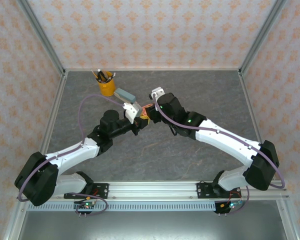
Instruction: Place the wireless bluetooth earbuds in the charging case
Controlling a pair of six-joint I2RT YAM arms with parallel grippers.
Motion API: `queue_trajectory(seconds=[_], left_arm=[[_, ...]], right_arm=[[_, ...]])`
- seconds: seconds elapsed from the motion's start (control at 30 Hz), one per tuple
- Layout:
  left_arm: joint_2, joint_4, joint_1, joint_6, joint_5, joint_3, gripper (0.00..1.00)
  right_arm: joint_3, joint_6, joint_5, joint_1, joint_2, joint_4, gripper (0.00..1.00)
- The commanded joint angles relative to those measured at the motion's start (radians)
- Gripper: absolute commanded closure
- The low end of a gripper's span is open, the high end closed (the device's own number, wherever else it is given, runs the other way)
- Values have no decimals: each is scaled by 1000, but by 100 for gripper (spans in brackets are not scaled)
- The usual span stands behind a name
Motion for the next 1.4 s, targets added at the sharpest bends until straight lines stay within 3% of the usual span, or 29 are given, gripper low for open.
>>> queue_trajectory(seconds=[0.0,0.43,1.37], left_arm=[[-4,78,-14,-2,-6,44,100],[10,80,-18,-3,-6,47,100],[12,83,-23,-1,-9,47,100]], right_arm=[[9,18,6,6,6,-7,63],[45,77,49,6,-21,-17,56],[66,143,101,6,-60,-20,55]])
